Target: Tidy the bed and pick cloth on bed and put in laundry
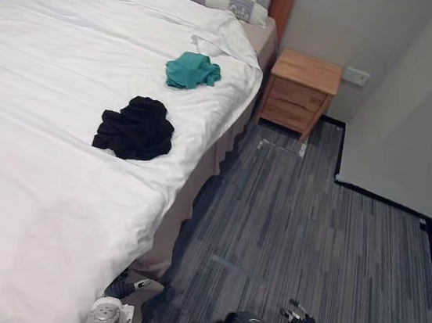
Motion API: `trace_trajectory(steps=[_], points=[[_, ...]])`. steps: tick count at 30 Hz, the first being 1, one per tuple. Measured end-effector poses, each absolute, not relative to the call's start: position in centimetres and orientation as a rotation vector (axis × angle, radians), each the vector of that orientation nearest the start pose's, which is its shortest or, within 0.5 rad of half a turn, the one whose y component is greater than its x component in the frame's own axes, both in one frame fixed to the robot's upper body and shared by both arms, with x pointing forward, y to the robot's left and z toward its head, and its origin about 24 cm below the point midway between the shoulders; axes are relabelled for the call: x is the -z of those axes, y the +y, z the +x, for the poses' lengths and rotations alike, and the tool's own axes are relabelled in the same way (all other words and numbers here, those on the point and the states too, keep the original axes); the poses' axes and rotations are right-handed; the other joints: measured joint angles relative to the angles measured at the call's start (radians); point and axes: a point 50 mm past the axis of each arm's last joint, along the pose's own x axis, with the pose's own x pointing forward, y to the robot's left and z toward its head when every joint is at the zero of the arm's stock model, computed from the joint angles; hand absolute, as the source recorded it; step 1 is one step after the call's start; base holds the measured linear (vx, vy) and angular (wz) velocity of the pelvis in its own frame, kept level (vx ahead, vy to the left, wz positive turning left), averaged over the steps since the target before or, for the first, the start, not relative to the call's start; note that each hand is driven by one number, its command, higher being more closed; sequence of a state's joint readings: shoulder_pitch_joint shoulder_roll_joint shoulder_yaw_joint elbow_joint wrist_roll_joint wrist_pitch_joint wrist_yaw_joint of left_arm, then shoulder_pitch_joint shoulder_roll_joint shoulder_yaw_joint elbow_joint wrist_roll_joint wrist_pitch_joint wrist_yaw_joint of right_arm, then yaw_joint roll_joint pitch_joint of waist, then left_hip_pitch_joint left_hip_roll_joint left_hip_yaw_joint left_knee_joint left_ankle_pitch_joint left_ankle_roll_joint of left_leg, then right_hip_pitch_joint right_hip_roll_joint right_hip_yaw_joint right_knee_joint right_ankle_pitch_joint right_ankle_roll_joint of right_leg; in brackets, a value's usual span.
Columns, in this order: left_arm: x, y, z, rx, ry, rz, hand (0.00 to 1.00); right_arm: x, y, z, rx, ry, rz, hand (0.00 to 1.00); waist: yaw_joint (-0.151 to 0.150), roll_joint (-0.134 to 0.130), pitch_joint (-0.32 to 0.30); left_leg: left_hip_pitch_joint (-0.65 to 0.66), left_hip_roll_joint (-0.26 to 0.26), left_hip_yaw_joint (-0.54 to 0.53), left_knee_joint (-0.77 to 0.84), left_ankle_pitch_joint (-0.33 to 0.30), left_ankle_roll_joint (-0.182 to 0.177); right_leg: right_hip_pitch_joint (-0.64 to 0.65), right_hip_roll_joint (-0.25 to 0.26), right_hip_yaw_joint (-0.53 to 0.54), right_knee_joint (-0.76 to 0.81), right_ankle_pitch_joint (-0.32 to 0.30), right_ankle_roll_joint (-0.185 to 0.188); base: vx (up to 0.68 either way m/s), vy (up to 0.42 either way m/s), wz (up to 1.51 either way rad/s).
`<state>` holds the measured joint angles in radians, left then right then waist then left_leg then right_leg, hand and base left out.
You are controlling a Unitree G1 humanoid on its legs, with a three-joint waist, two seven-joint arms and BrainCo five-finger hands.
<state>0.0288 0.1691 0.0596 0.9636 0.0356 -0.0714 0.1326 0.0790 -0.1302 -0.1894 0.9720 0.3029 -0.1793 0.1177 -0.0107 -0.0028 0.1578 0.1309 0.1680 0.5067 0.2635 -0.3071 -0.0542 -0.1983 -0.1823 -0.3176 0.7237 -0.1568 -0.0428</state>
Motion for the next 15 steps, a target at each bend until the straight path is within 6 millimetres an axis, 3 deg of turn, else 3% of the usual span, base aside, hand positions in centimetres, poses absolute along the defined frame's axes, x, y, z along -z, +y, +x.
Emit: trace_trajectory(steps=[1, 2, 3, 5, 6, 8, 11, 12, 15], points=[[13.6, 23.3, 13.6, -0.244, 0.912, 0.238, 0.00, 13.8, -22.5, 12.6, 0.299, 0.792, 0.243, 0.00, 0.001, -0.008, -0.005, -0.013, 0.000, 0.007, 0.009, 0.003, -0.005, 0.028, -0.034, 0.031, -0.014, -0.004, 0.013, -0.06, -0.231, -0.43], [13.5, 24.0, 13.7, -0.248, 0.911, 0.258, 0.00, 13.9, -22.1, 12.8, 0.281, 0.795, 0.236, 0.00, 0.000, -0.040, -0.017, -0.035, 0.001, 0.007, 0.030, 0.010, -0.016, 0.056, -0.040, 0.075, -0.089, -0.022, 0.078, -0.05, -0.263, -0.50], [13.5, 23.9, 14.0, -0.240, 0.913, 0.261, 0.00, 13.9, -22.3, 12.9, 0.286, 0.796, 0.229, 0.00, 0.004, -0.030, -0.024, -0.058, 0.019, 0.002, 0.024, 0.039, -0.027, 0.101, 0.018, 0.071, -0.241, -0.030, 0.094, -0.04, -0.210, -0.49], [13.7, 23.0, 14.1, -0.212, 0.915, 0.253, 0.00, 14.0, -22.3, 12.7, 0.266, 0.815, 0.202, 0.00, 0.010, -0.031, -0.034, -0.062, 0.039, 0.007, -0.005, 0.077, -0.041, 0.204, 0.073, 0.071, -0.504, -0.003, 0.118, -0.02, -0.235, -0.62], [13.8, 22.5, 14.1, -0.202, 0.918, 0.244, 0.00, 14.0, -22.3, 12.7, 0.243, 0.823, 0.174, 0.00, 0.010, -0.030, -0.034, -0.063, 0.044, 0.008, -0.006, 0.079, -0.045, 0.240, 0.091, 0.070, -0.596, 0.016, 0.107, -0.03, -0.310, -0.67], [14.5, 20.3, 13.8, -0.168, 0.946, 0.197, 0.00, 14.3, -22.7, 12.1, 0.202, 0.871, 0.106, 0.00, 0.002, -0.006, -0.036, -0.060, 0.065, 0.003, -0.001, 0.101, -0.062, 0.294, 0.142, 0.101, -0.754, 0.110, 0.090, -0.07, -0.239, -0.61], [14.7, 19.8, 13.4, -0.152, 0.952, 0.193, 0.00, 14.5, -23.0, 11.6, 0.207, 0.907, 0.103, 0.00, 0.003, 0.002, -0.037, -0.063, 0.065, -0.087, 0.030, 0.107, -0.059, 0.286, 0.159, 0.166, -0.765, 0.122, 0.074, -0.04, -0.107, -0.53], [15.3, 21.9, 11.3, -0.276, 1.030, 0.160, 0.00, 15.2, -23.9, 9.2, 0.363, 0.961, 0.271, 0.00, -0.009, 0.010, -0.042, 0.011, -0.052, -0.325, -0.183, 0.111, -0.058, 0.254, 0.109, 0.182, -0.816, 0.221, 0.103, -0.01, -0.025, -0.19], [15.2, 21.9, 11.5, -0.275, 1.025, 0.160, 0.00, 15.2, -23.9, 9.3, 0.361, 0.957, 0.271, 0.00, -0.008, 0.010, -0.042, 0.011, -0.053, -0.326, -0.183, 0.111, -0.058, 0.256, 0.108, 0.180, -0.815, 0.222, 0.103, 0.00, 0.000, 0.00]])
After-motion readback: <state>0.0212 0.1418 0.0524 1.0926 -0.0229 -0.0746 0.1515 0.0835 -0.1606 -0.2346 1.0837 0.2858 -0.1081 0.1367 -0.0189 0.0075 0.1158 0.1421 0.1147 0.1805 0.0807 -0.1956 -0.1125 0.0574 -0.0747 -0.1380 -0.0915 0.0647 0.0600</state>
